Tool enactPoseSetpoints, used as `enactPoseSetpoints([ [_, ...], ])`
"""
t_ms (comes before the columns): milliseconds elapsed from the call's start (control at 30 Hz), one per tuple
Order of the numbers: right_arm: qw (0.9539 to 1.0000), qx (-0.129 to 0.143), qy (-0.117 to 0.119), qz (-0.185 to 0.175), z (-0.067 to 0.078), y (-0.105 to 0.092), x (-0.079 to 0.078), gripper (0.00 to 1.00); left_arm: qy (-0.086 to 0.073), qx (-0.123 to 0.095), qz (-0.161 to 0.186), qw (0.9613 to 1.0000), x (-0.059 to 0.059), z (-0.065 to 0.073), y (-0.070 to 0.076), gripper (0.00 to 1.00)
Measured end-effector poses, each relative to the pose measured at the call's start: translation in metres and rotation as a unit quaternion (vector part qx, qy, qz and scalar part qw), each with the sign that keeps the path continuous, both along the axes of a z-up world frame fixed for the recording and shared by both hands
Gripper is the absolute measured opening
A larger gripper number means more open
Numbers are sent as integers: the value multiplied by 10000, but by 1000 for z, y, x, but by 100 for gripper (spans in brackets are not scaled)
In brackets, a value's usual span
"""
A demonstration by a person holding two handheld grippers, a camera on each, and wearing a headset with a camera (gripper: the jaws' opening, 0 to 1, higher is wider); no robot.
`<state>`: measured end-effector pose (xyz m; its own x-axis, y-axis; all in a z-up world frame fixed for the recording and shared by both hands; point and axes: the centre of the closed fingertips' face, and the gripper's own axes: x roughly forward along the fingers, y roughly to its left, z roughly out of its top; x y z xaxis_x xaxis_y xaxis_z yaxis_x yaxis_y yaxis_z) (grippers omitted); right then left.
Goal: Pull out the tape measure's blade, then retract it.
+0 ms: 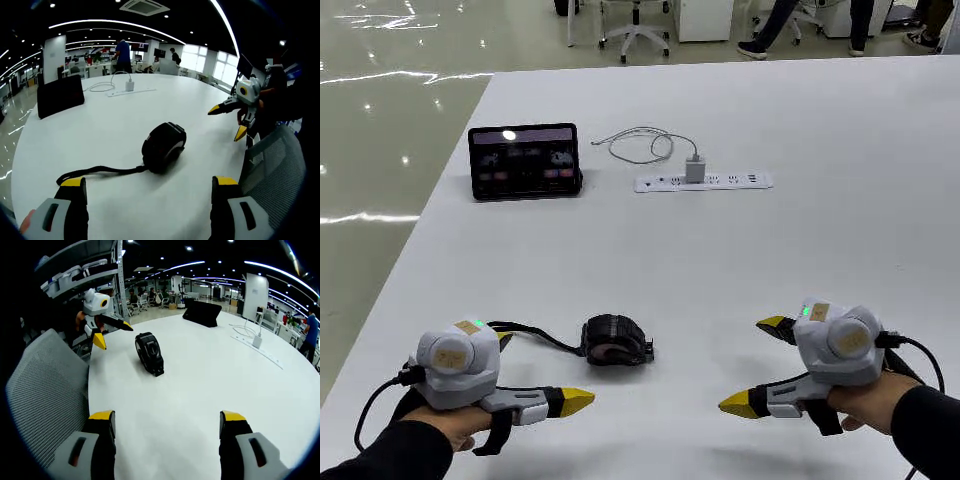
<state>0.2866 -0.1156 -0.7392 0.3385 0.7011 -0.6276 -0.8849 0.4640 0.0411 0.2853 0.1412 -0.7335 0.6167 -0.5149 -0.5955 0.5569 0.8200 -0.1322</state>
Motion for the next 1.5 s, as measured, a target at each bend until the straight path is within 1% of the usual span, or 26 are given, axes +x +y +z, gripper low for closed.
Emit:
enactPoseSetpoints([
  [33,10000,-6,0,-20,-1,-4,-2,82,14,29,-28,10000,-2,-1,1,100],
  [67,10000,-5,4,-57,0,-9,-4,83,64,163,-124,9998,-7,-5,4,100],
  [100,10000,-8,8,-89,-1,-13,-6,84,85,300,-140,9994,-9,-8,8,100],
  [167,9999,0,-21,-145,0,-21,-9,85,67,259,-103,9996,-11,-7,12,100],
  [200,9999,-19,-17,-154,-1,-24,-11,87,64,185,-51,9998,-13,-4,14,100],
  [233,9998,-55,-4,-197,-1,-29,-13,88,27,156,-16,9999,-14,-2,17,100],
  [267,9998,-63,5,-211,-1,-33,-14,88,-8,152,2,9999,-14,-1,20,100],
  [300,9997,-68,-7,-223,0,-36,-14,90,-5,145,33,9999,-14,0,23,100],
  [367,9996,-76,-65,-282,3,-45,-15,91,-27,169,39,9998,-17,5,26,100],
  [400,9993,-72,-78,-346,5,-51,-14,92,-53,146,20,9999,-18,9,28,100],
  [433,9992,-73,-77,-373,6,-55,-14,93,-80,69,15,9999,-18,14,28,100],
  [467,9988,-70,-58,-480,8,-62,-13,94,-107,41,-15,9999,-20,18,30,100],
  [500,9983,-46,-53,-580,10,-67,-11,94,-119,42,-18,9999,-21,21,30,100],
  [567,9980,-11,-100,-625,15,-76,-11,94,-113,56,-25,9999,-23,25,32,100],
  [600,9979,-27,-127,-640,17,-80,-11,96,-123,55,-28,9999,-23,27,33,100],
  [633,9975,1,-143,-685,20,-85,-11,98,-122,47,-18,9999,-24,28,35,100],
  [733,9973,13,-130,-718,23,-97,-11,100,-209,57,15,9998,-24,31,39,100],
  [800,9965,-31,-146,-822,23,-107,-9,100,-201,114,79,9997,-24,29,43,100],
  [900,9959,-110,-170,-880,23,-117,-10,100,-175,-12,139,9997,-24,30,45,100],
  [933,9959,-138,-179,-874,22,-119,-11,100,-173,-12,158,9997,-24,30,46,100],
  [1000,9956,-143,-203,-902,24,-122,-14,100,-95,-45,163,9998,-27,30,46,100],
  [1067,9956,-150,-194,-905,25,-124,-18,100,-93,-25,165,9998,-28,30,47,100],
  [1133,9954,-177,-205,-921,25,-128,-20,100,-56,4,190,9998,-29,29,48,100],
  [1267,9947,-131,-143,-1014,27,-135,-22,100,-43,-16,173,9998,-31,30,47,100],
  [1367,9944,-211,-157,-1024,25,-139,-24,100,-18,1,176,9998,-33,28,48,100],
  [1500,9943,-229,-153,-1030,24,-143,-25,100,-28,-8,158,9999,-33,27,48,100],
])
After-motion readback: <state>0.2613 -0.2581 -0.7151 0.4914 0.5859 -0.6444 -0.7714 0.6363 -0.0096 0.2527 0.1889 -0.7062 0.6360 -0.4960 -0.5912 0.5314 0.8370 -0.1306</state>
